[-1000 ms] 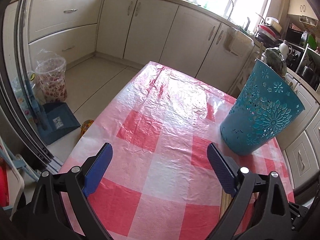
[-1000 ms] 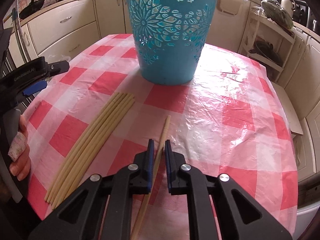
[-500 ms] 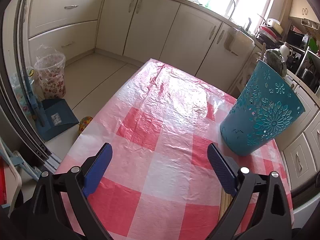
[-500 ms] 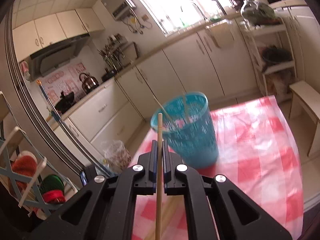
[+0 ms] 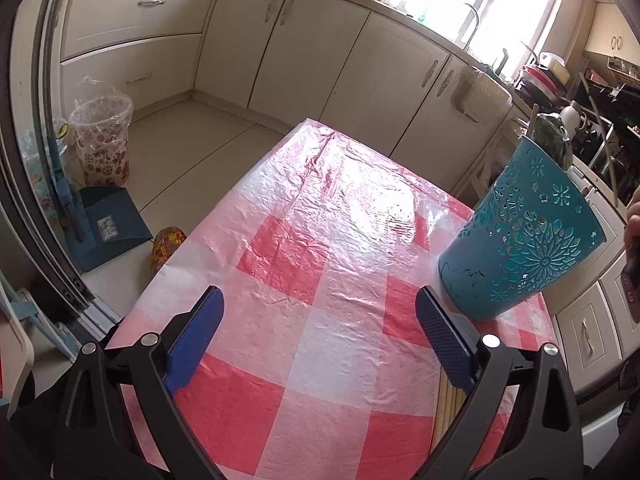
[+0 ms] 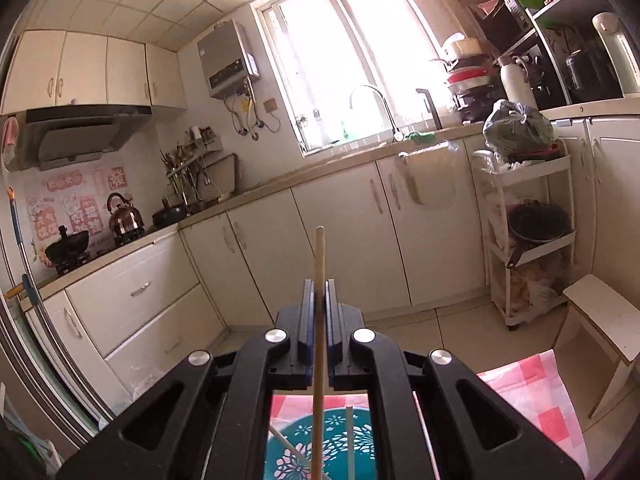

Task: Organize utensils
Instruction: 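Lift the stick over the basket and open the right gripper, then move the left gripper back toward the stick bundle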

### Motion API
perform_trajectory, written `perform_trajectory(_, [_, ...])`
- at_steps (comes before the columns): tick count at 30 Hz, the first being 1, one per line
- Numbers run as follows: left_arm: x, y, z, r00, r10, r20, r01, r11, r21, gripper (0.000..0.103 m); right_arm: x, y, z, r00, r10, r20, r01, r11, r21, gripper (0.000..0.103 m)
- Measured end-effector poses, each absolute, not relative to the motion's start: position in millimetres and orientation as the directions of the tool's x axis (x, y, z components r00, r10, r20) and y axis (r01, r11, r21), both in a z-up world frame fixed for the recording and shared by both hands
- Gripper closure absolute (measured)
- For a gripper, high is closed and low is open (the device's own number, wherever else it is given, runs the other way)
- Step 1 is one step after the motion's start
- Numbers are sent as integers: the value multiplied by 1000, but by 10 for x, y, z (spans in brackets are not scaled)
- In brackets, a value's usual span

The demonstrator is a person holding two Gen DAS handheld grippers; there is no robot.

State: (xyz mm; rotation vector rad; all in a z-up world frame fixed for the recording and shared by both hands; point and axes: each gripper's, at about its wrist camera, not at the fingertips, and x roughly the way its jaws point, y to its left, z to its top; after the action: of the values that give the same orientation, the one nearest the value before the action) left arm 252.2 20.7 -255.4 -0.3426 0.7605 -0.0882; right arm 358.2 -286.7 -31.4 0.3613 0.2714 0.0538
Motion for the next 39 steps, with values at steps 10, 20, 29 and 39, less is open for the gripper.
perform_trajectory(10, [2517,210,-2553,730,-203,-653,-43,940,-339,10,3497,-2824,-665,930,139,-341,-23,946,324,97])
perform_trajectory(20, [2519,186,-2543,728,-188,-659,-41,948,-315,10,2264,-2897,-1063,885,158,-439,26,923,383,73])
perform_trajectory(29, [2526,178,-2549,719,-175,-673,-44,955,-295,9,2189,-2227,-2003,647,286,-707,-16,932,362,81])
perform_trajectory(39, [2530,186,-2560,719,-186,-670,-44,950,-310,9,2343,-2041,-2241,587,202,-784,32,962,271,84])
